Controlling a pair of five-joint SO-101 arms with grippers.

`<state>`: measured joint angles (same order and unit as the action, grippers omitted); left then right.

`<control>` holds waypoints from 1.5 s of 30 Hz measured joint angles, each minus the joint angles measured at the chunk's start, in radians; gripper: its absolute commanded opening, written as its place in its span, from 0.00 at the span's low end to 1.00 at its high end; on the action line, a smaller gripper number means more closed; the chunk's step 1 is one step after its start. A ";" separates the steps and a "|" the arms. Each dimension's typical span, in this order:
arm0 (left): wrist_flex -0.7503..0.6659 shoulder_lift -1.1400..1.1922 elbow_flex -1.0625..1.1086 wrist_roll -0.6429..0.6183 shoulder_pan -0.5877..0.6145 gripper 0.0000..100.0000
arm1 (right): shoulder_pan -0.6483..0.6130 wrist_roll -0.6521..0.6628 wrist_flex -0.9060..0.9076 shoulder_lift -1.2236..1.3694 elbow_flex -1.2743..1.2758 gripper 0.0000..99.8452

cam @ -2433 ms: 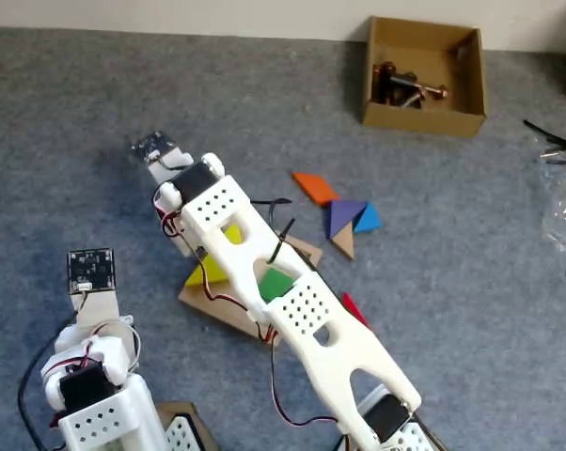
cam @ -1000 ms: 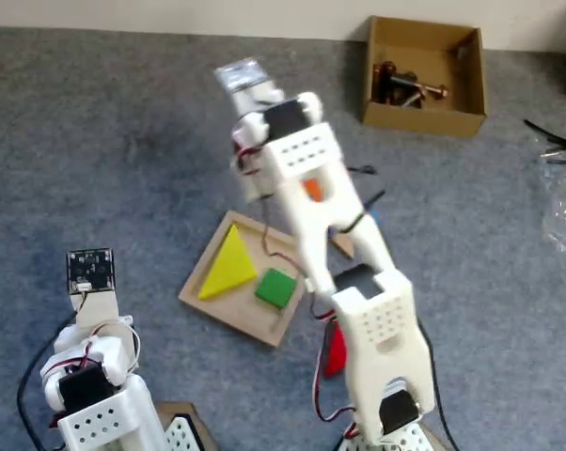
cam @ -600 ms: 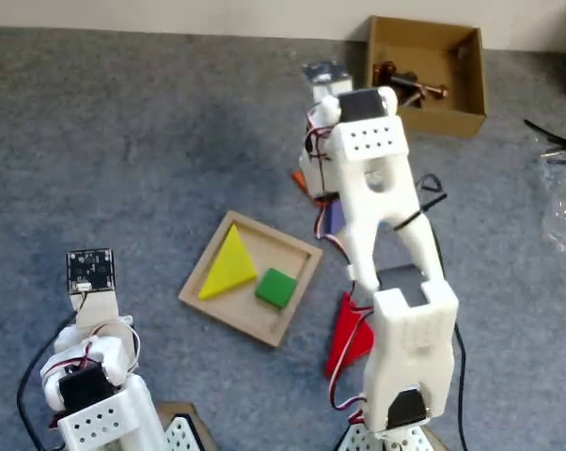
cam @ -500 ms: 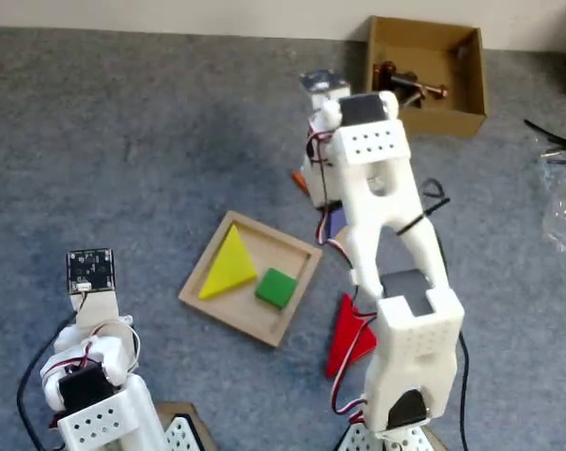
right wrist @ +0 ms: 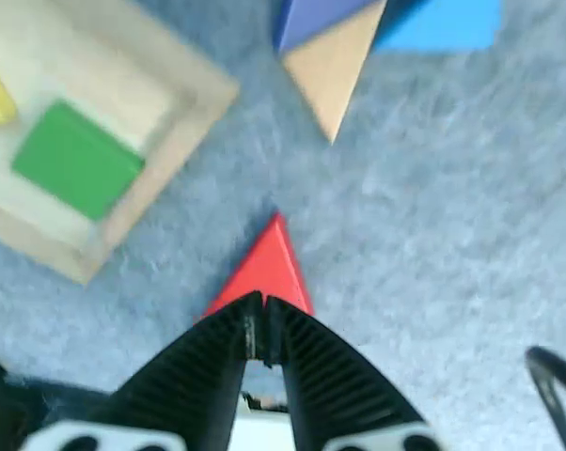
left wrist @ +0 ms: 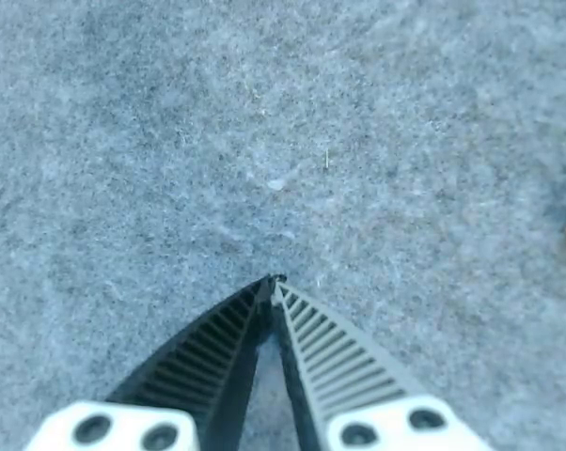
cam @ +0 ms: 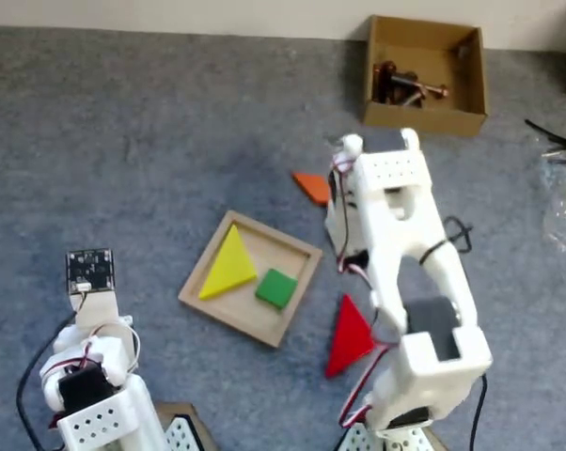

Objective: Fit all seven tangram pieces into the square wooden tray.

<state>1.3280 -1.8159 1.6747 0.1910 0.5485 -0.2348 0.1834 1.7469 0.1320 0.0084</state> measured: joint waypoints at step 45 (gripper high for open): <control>0.000 0.000 0.000 0.000 0.000 0.01 | -0.002 0.126 -0.423 -0.516 0.999 0.01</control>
<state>1.3280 -1.8159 1.6747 0.1910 0.5485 -0.2363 0.3092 1.3234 -0.3836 1.0073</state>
